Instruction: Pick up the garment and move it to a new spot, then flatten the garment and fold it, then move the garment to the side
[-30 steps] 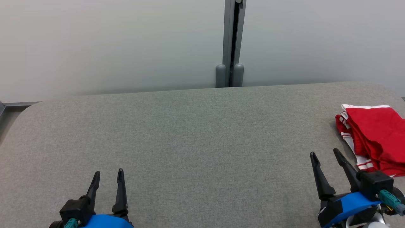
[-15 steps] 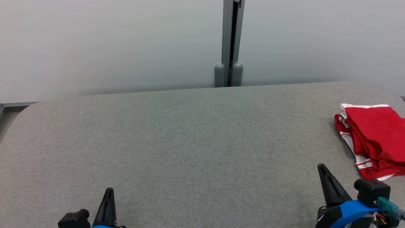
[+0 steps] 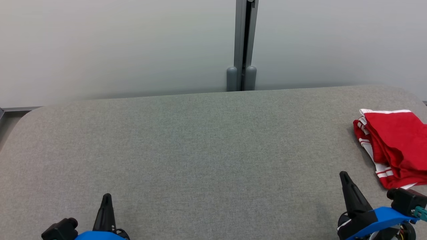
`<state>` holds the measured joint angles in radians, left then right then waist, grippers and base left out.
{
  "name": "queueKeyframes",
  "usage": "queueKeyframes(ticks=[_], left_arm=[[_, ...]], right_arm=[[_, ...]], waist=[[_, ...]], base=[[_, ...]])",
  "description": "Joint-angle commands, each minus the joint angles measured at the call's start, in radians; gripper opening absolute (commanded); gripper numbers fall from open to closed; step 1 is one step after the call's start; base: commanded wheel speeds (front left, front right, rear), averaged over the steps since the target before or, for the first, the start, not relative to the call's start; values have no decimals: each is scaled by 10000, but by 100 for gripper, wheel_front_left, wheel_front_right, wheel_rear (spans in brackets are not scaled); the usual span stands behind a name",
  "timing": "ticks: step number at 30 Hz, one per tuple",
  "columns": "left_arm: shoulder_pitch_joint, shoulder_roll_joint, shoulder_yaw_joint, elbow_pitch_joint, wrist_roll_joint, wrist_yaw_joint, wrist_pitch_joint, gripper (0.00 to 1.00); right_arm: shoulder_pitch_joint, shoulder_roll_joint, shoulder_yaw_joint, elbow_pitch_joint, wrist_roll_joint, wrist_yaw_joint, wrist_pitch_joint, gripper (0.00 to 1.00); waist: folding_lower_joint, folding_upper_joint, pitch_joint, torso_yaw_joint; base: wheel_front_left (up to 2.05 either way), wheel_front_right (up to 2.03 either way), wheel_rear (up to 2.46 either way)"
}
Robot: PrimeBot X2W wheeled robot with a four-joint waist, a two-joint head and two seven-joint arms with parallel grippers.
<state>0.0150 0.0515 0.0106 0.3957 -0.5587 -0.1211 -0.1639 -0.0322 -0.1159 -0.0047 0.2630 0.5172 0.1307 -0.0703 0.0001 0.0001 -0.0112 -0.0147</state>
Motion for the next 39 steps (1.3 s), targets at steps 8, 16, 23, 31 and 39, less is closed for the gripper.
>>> queueKeyframes(ticks=[8, 16, 23, 31, 39], left_arm=[[-454, 12, 164, -361, -1443, -38, 360, 0], [-571, 9, 277, -507, -2549, -49, 654, 0], [-647, 7, 357, -624, -3437, -59, 894, 0], [-739, 4, 439, -737, -4269, -61, 1118, 0], [-811, 2, 539, -850, -5155, -70, 1354, 0]], right_arm=[[-320, 72, -185, -190, 1512, 0, 244, 0], [-394, 147, -297, -195, 2663, 0, 431, 0], [-450, 207, -388, -199, 3582, 0, 595, 0], [-493, 259, -477, -202, 4454, 1, 744, 0], [-549, 317, -567, -204, 5364, 1, 902, 0]], waist=[[0, -1, 11, 14], [0, -1, 22, 25], [-1, -1, 31, 34], [-1, -1, 41, 44], [-1, -1, 52, 55]], base=[[0, 0, 0], [0, 0, 0], [0, 0, 0], [0, 0, 0], [0, 0, 0]])
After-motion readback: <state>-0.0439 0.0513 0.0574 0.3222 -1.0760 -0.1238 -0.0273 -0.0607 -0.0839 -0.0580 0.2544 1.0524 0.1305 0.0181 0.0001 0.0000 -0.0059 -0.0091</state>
